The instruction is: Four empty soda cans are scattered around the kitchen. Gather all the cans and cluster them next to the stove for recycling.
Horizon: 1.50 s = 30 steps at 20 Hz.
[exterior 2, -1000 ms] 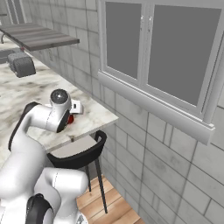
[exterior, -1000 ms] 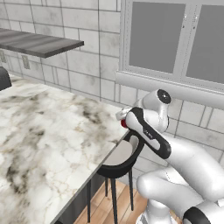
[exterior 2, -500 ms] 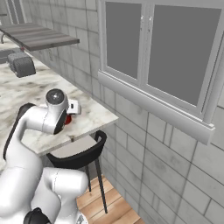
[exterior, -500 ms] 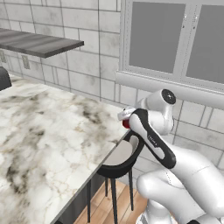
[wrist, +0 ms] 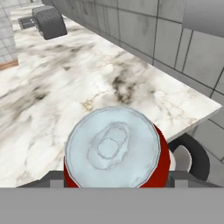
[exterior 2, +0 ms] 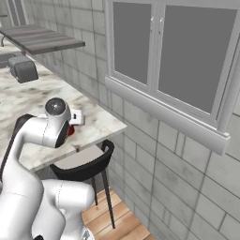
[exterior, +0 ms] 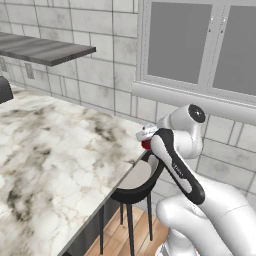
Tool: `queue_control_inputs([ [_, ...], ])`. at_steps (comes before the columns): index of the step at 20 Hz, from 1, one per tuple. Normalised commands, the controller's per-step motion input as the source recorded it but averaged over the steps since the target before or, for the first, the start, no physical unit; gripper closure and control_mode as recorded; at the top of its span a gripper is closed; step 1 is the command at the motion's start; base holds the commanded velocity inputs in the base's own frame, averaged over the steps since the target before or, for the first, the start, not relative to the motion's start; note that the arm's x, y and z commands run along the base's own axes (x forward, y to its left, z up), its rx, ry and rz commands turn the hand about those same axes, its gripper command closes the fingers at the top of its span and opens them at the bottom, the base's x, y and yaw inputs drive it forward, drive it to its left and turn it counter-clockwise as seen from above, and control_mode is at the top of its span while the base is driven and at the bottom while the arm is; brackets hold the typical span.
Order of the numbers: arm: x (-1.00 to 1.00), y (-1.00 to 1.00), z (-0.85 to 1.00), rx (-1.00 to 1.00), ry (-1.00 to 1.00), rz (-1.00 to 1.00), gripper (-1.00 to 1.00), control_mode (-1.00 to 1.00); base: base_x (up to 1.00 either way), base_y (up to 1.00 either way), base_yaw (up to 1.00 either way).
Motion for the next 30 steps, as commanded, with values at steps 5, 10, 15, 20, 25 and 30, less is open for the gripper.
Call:
queue_control_inputs([
  [5,-0.21,0.0,0.02,0.0,0.0,0.0,1.0,-1.0,0.0,0.0,0.0],
  [10,-0.21,0.0,0.02,0.0,0.0,0.0,1.0,-1.0,0.0,0.0,0.0],
  [15,0.0,0.0,0.0,0.0,0.0,0.0,1.0,1.0,-0.32,0.0,0.0],
  [20,0.0,0.0,0.0,0.0,0.0,0.0,1.0,1.0,-0.48,0.02,0.01],
  [25,0.0,0.0,0.0,0.0,0.0,0.0,1.0,1.0,-0.53,0.17,0.02],
  [30,0.0,0.0,0.0,0.0,0.0,0.0,1.0,1.0,-0.59,0.28,0.02],
])
